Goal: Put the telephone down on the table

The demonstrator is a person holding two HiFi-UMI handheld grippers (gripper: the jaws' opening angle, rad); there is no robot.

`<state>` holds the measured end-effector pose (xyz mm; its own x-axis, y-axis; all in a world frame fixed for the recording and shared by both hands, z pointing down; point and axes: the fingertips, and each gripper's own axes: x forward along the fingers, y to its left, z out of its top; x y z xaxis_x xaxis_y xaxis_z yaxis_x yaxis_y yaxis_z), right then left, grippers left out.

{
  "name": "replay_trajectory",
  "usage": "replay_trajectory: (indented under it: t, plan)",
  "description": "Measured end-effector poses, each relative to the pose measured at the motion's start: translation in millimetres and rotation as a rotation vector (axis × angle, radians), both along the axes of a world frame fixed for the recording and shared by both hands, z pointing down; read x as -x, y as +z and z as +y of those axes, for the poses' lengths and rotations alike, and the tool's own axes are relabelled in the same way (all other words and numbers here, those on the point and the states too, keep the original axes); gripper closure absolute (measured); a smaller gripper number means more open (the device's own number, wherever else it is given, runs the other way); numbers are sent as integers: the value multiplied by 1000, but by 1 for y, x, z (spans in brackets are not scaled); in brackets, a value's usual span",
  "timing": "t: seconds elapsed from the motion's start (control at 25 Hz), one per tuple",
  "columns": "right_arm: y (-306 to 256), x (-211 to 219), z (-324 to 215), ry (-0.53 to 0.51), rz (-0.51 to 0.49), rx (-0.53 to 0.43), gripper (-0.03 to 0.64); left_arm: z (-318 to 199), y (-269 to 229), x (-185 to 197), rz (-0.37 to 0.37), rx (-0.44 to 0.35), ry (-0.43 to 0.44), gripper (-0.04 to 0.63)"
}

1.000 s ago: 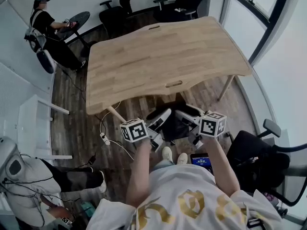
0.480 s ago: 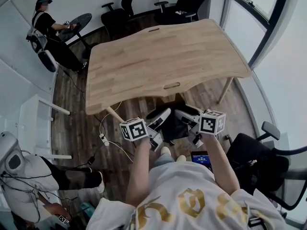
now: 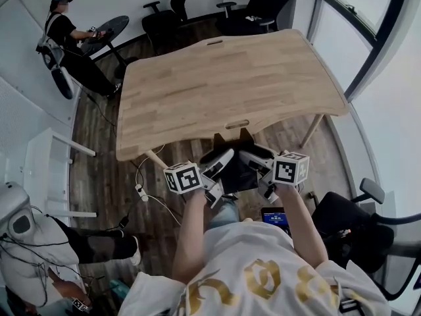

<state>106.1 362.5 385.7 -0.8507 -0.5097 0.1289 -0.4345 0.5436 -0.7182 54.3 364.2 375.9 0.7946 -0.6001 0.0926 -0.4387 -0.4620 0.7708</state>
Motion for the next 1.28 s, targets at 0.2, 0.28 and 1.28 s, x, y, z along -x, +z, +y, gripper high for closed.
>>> replay_trajectory:
  t: [0.2, 0.28, 1.28]
  plan:
    - [11, 7, -37, 1, 13, 27, 379, -37, 9, 6, 14, 19, 10, 359]
    - [17, 9, -58, 6, 28, 40, 379, -58, 15, 8, 24, 28, 13, 359]
    - [45, 61, -322, 97, 25, 124, 379, -329, 45, 60, 13, 96, 113, 357]
